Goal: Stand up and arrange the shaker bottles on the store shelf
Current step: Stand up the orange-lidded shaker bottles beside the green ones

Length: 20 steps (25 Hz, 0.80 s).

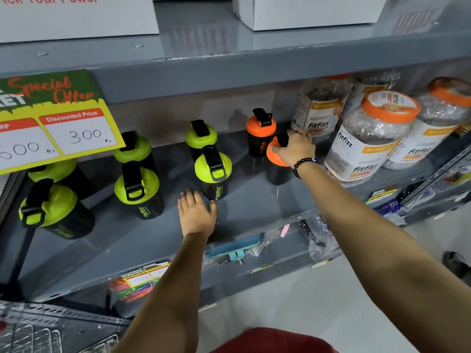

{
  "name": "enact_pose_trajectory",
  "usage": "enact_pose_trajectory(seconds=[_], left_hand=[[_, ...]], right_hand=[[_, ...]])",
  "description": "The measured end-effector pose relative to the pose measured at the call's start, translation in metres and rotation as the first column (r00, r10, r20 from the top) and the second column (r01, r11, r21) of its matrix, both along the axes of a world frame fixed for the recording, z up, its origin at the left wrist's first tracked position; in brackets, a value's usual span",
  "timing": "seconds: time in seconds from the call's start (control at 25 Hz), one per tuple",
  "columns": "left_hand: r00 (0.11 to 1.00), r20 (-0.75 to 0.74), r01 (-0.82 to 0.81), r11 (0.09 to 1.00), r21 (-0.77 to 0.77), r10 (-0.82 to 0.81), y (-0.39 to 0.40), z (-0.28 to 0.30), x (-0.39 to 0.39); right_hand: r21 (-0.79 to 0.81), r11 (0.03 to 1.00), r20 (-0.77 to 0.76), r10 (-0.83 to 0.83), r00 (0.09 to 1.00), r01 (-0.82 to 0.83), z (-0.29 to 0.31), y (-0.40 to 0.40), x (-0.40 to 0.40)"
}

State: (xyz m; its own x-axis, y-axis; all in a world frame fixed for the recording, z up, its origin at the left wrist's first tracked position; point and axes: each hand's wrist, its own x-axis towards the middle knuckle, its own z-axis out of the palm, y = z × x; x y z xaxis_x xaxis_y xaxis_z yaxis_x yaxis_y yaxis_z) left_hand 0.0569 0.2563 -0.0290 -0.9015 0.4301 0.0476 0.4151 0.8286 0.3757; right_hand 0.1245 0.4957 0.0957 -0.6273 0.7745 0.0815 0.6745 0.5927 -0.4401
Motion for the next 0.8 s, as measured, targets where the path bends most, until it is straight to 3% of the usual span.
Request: enact_pose_trajectory(seconds=[0.12, 0.24, 0.32, 0.4, 0.44, 0.52, 0.6, 0.8], left_hand=[[1.000, -0.003, 0.000, 1.000, 0.007, 0.000, 0.000, 0.000, 0.000], [1.000, -0.011, -0.002, 1.000, 0.007, 0.002, 0.000, -0.001, 0.000], [1.000, -0.016, -0.002, 1.000, 0.001, 0.002, 0.000, -0.001, 0.000], [1.000, -0.020, -0.004, 1.000, -0.005, 0.004, 0.001, -0.002, -0.001], [1.000, -0.023, -0.005, 1.000, -0.006, 0.004, 0.001, -0.002, -0.001], [1.000, -0.025, -0.006, 1.000, -0.001, 0.006, 0.001, -0.002, 0.000], [1.000, -0.025, -0.008, 1.000, 0.005, 0.008, 0.001, -0.002, 0.000], [0.999, -0.032, -0.011, 1.000, 0.005, 0.011, 0.000, -0.004, 0.000]], right_hand=[[-0.129, 0.985, 0.006, 0.121, 0.993, -0.119, 0.015, 0.003, -0.001], [-0.055, 0.984, 0.034, 0.173, 0.984, -0.171, 0.018, 0.001, 0.001], [-0.034, 0.988, -0.127, 0.144, 0.981, -0.149, 0.013, -0.001, 0.005], [-0.048, 0.998, -0.329, 0.012, 0.944, -0.029, 0.010, -0.002, 0.007], [-0.061, 0.997, -0.358, -0.071, 0.931, 0.053, 0.010, -0.001, 0.006], [-0.093, 0.987, -0.208, -0.147, 0.967, 0.130, 0.010, 0.001, 0.003], [-0.111, 0.991, -0.034, -0.079, 0.996, 0.075, 0.006, 0.003, 0.003], [-0.196, 0.970, -0.123, 0.122, 0.985, -0.145, 0.003, 0.010, 0.010]])
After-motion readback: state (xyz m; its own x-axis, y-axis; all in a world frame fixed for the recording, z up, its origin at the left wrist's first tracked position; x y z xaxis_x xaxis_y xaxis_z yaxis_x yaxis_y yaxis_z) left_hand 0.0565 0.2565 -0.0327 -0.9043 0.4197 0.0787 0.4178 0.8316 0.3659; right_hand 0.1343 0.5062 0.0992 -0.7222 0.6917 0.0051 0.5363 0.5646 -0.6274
